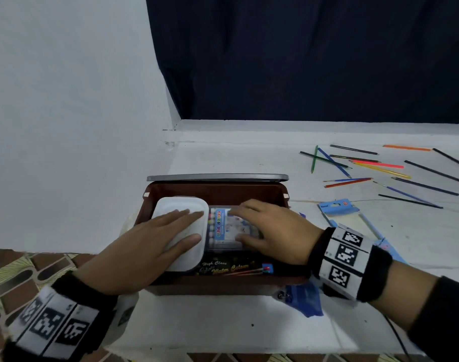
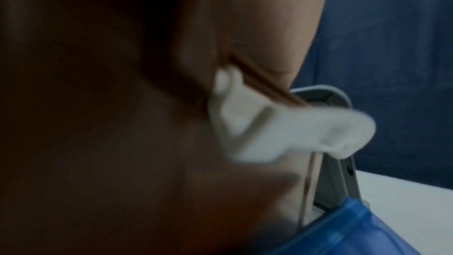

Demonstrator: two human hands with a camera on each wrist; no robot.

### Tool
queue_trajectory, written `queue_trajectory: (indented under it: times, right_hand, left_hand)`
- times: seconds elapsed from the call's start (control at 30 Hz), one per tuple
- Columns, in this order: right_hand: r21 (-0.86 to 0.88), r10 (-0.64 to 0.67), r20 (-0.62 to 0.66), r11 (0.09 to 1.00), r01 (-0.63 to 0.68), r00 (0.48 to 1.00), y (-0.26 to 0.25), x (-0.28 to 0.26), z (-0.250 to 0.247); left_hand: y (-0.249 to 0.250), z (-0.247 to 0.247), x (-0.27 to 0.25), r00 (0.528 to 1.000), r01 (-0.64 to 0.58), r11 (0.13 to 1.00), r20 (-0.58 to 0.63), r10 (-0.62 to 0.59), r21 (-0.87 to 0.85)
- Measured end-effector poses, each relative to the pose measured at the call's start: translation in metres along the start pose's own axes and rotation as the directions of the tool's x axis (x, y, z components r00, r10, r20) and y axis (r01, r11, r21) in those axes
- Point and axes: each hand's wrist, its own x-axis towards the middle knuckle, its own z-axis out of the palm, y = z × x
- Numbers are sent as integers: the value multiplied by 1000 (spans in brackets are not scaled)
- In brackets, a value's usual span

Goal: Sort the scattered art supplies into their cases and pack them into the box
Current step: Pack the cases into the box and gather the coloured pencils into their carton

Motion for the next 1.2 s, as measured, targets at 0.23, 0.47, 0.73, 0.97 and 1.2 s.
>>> queue_trajectory:
  times: [0.23, 0.47, 0.73, 0.97, 1.2]
  right_hand:
    - [163, -1, -307, 985, 54, 952, 22, -39, -32]
    - [207, 149, -238, 973, -99, 960, 129, -126, -28]
    - [-5, 160, 241, 986, -164, 957, 242, -209, 0]
    - [17, 178, 199, 983, -185, 964, 295, -260, -12]
    - [119, 218, 199, 963, -244, 956, 346, -279, -14]
  left_hand:
    - [71, -3, 12, 984, -62, 998, -168, 59, -15]
    - [159, 23, 42, 929, -115, 985, -366, 61, -128]
    - [262, 100, 107, 923, -72, 880, -365, -119, -469]
    - [314, 155, 165, 916, -22, 796, -331, -226, -605]
    - [317, 172, 252, 937, 92, 880, -258, -235, -466]
